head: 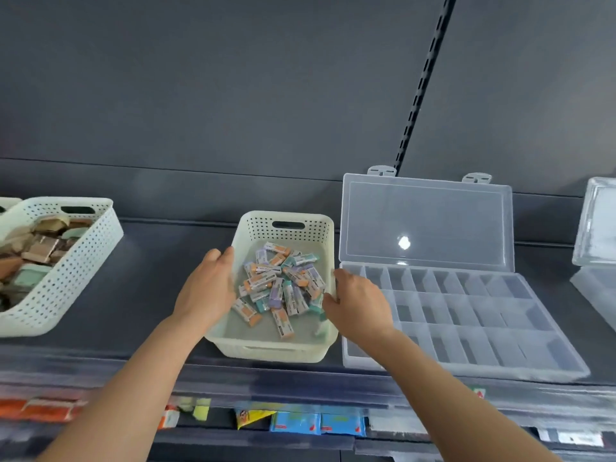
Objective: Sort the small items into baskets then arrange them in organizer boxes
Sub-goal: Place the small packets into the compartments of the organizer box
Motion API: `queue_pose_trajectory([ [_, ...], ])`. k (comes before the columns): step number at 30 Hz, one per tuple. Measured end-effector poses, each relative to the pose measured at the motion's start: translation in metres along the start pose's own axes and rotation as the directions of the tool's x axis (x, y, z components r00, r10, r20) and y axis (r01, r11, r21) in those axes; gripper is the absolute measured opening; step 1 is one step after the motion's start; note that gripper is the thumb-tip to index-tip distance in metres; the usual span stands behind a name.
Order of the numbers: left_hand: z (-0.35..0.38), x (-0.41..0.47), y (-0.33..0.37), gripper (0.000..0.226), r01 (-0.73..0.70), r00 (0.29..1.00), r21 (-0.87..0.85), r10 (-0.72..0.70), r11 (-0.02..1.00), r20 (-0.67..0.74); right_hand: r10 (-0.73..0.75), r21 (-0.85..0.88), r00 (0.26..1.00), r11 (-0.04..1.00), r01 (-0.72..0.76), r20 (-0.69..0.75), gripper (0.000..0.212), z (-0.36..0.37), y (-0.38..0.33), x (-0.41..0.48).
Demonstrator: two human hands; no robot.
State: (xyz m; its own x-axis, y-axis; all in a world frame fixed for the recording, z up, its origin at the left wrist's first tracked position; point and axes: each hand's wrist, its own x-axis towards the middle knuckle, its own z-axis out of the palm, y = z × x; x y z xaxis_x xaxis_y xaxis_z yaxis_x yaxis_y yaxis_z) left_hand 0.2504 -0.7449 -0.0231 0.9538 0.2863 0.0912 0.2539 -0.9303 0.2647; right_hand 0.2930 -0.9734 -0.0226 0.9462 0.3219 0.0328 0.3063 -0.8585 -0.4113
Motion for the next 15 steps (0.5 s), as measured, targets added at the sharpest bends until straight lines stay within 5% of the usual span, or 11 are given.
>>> queue_pose_trajectory([
  [5, -0.001, -0.005, 0.005, 0.049, 0.037, 0.999, 0.111, -0.032, 0.993, -0.041, -0.051, -0.132, 0.999, 0.990, 0.049, -0.006, 0.032, -0.013, 0.003, 0.000],
  [9, -0.002, 0.000, 0.019, 0.032, -0.119, 0.969, 0.276, 0.172, 0.954, -0.178, -0.231, -0.195, 0.964, 0.959, 0.204, -0.129, 0.038, -0.021, -0.009, 0.008],
  [12, 0.000, 0.006, 0.034, 0.019, -0.206, 0.978, 0.218, 0.210, 0.954, 0.005, -0.410, -0.275, 0.911, 0.882, 0.383, -0.050, 0.029, -0.013, -0.018, 0.026],
  [15, 0.007, 0.014, 0.038, 0.021, -0.216, 0.971, 0.287, 0.174, 0.933, 0.166, -0.418, -0.386, 0.898, 0.813, 0.436, 0.134, 0.022, -0.003, -0.027, 0.048],
])
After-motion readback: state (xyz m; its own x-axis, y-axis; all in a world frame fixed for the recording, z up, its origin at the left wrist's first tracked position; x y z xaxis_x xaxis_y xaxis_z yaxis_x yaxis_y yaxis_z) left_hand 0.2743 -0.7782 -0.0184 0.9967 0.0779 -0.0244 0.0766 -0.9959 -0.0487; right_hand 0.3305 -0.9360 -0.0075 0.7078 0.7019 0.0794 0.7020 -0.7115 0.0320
